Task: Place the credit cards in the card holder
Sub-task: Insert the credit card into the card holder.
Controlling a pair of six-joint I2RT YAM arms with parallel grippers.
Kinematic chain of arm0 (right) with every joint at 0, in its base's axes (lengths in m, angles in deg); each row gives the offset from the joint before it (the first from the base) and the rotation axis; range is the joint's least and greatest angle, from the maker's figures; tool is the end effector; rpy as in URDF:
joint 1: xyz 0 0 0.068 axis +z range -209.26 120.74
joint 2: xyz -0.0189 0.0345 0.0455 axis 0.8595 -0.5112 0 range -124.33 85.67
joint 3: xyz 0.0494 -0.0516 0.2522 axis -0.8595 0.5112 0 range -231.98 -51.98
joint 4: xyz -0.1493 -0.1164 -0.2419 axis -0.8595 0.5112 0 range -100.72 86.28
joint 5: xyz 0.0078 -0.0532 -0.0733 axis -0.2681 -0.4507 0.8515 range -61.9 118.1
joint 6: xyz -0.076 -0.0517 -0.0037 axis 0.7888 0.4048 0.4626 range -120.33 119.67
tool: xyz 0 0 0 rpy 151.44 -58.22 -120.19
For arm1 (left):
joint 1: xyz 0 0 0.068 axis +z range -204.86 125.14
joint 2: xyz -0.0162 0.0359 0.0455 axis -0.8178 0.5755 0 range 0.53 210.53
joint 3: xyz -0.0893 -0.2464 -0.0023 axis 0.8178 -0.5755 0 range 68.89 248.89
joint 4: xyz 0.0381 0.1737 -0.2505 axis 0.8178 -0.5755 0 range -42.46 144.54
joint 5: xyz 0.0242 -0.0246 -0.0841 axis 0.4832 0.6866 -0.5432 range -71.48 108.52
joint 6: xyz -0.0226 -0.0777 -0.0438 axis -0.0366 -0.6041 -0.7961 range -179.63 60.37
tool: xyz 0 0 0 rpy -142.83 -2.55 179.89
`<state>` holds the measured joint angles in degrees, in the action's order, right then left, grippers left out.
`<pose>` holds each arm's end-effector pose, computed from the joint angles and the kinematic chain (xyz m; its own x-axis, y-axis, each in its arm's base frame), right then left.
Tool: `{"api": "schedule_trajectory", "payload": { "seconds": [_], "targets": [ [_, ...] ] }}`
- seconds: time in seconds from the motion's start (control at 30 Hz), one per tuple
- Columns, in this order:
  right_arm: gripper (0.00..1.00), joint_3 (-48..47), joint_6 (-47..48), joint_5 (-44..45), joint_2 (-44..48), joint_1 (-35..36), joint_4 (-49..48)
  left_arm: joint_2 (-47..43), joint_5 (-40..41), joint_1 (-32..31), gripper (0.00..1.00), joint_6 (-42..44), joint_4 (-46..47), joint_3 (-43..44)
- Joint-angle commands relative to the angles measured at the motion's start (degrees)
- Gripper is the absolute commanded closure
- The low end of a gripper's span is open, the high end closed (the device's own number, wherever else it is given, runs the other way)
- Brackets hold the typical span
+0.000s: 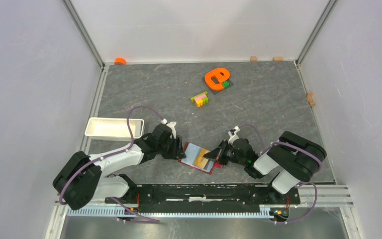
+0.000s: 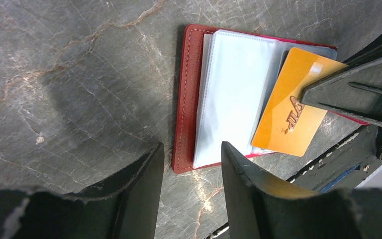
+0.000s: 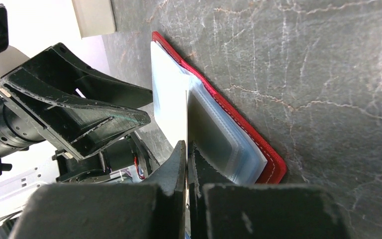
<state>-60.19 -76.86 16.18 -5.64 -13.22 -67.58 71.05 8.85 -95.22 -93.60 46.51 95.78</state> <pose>0.1678 0.1985 0.0139 -0.8815 0.4567 -0.1201 0.1046 0.4368 0.8935 0.2089 -0.1957 0.0711 -0.8968 0.0392 -0.4408 0.2613 0.8508 -0.4559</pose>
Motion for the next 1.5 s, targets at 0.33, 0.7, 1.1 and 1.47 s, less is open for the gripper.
{"api": "schedule_trajectory", "payload": {
  "seconds": [0.33,0.7,1.1,1.47],
  "targets": [
    [1.0,-1.2,-4.5,-1.5,-7.8,1.2,-9.1,2.3,-1.2,-0.6,0.53,3.4,0.8,1.1],
    [1.0,-3.0,-0.2,1.6,-9.1,1.2,-3.2,3.3,-1.2,-0.6,0.57,4.0,0.7,1.3],
    [1.0,-4.4,1.4,3.0,-11.0,0.9,-0.6,3.9,-0.3,-0.7,0.59,4.8,0.0,1.6],
    [1.0,-1.1,-2.7,5.7,-11.8,0.4,-3.3,4.1,-0.2,-0.7,0.61,5.0,0.0,1.8]
  ]
}}
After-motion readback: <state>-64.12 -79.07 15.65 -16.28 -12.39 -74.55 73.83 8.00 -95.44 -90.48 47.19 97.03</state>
